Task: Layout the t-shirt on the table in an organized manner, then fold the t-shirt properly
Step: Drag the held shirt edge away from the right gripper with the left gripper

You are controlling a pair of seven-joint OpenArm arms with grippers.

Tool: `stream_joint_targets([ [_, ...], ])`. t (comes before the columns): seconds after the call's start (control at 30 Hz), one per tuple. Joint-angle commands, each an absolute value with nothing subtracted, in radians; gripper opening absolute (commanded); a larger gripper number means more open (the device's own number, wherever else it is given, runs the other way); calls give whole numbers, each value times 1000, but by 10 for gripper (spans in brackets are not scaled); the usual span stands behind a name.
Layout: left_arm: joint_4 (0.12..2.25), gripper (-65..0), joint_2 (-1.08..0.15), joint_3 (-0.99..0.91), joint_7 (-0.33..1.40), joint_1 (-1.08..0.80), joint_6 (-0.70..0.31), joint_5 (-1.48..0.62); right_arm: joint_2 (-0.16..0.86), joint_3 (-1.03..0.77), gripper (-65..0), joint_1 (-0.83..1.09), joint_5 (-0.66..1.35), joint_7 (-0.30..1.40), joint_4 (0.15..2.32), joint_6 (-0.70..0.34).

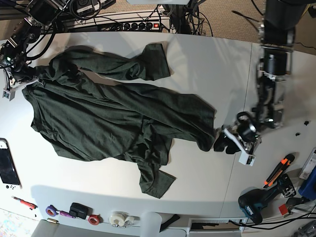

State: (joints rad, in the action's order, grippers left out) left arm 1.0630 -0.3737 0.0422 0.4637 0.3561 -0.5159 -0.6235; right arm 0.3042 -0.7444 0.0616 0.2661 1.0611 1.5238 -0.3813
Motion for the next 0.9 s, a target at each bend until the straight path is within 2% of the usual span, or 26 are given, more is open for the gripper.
stream_joint_targets([
  [0.0, 1092, -382, -397, 36, 471, 377, -608, -673, 327, -748, -650, 53, 268, 1039, 1539, -377],
  [0.03, 1100, -402, -413, 36, 508, 373, -698, -712, 327, -748, -650, 53, 269, 1039, 1539, -377],
  [0.13, 1124, -425, -442, 37, 603, 346, -698, -803, 327, -748, -650, 53, 269, 1039, 1539, -377],
  [0.5, 1141, -424, -424, 103, 605, 313, -698, -743, 326, -748, -650, 53, 269, 1039, 1539, -377],
  [0.87, 1313, -425, -476, 336, 445, 310, -698, -389, 327, -748, -650, 56, 268, 1042, 1539, -377],
])
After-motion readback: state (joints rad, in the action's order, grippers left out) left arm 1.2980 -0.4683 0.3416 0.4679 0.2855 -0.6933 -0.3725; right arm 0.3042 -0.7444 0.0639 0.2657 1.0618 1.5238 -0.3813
